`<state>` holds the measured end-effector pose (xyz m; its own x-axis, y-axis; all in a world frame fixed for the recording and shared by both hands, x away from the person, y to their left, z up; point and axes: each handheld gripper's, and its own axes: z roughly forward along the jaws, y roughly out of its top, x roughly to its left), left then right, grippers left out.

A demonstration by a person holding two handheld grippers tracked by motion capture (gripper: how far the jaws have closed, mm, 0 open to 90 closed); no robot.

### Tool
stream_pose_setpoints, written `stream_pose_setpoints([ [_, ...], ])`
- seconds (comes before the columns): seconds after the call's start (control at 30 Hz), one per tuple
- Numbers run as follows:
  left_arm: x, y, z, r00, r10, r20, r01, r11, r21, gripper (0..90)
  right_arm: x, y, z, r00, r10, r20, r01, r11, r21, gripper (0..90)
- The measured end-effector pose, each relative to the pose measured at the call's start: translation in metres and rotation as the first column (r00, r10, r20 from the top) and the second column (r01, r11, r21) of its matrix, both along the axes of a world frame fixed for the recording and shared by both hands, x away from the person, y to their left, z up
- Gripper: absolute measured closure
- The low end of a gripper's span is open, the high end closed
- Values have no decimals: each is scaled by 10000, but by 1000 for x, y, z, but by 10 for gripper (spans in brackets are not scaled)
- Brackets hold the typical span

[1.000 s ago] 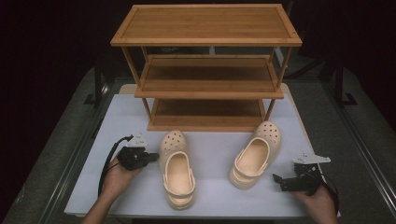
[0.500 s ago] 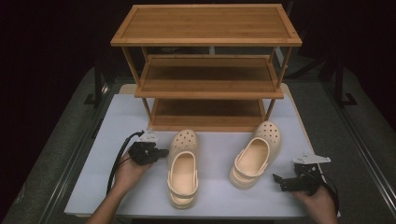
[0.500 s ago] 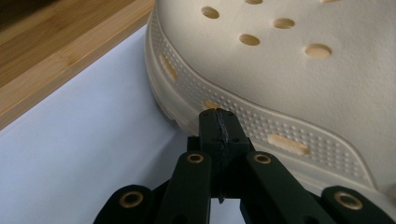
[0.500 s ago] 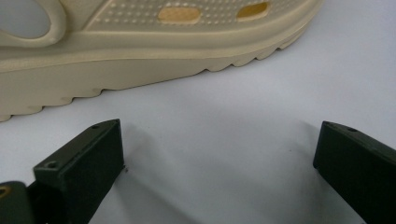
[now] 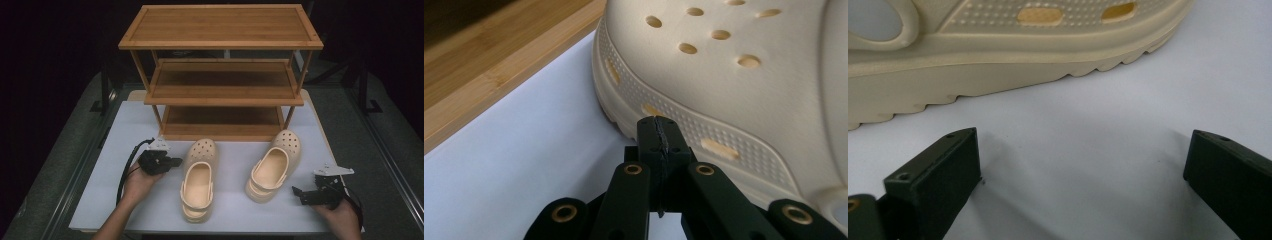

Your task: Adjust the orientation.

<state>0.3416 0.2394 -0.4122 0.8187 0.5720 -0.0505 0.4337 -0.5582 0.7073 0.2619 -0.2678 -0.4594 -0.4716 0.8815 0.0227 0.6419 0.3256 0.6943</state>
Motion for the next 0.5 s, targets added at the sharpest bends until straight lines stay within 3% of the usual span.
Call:
stream_pose_setpoints([
  [0.1, -7, 6, 3, 10000, 46, 77, -45, 9999, -164, 897, 0, 0, 0, 10000, 2, 0, -2, 10000, -3, 11],
  [0.13, -9, 9, 4, 10000, 51, 19, -50, 9999, -92, 837, 0, 0, 0, 10000, 1, 1, -1, 10000, -8, 12],
  [0.23, -15, 16, 3, 9999, 148, 9, -148, 9999, -86, 781, 0, 0, 0, 10000, -1, -2, 1, 10000, -2, 12],
  [0.37, -22, 29, 5, 9993, 359, 65, -359, 9993, -49, 629, 0, 0, 0, 10000, -10, -17, 10, 10000, -6, 11],
  [0.5, -29, 41, 9, 9977, 674, 102, -669, 9970, -400, 456, 0, 0, 0, 10000, -5, -13, 5, 10000, -4, 12],
])
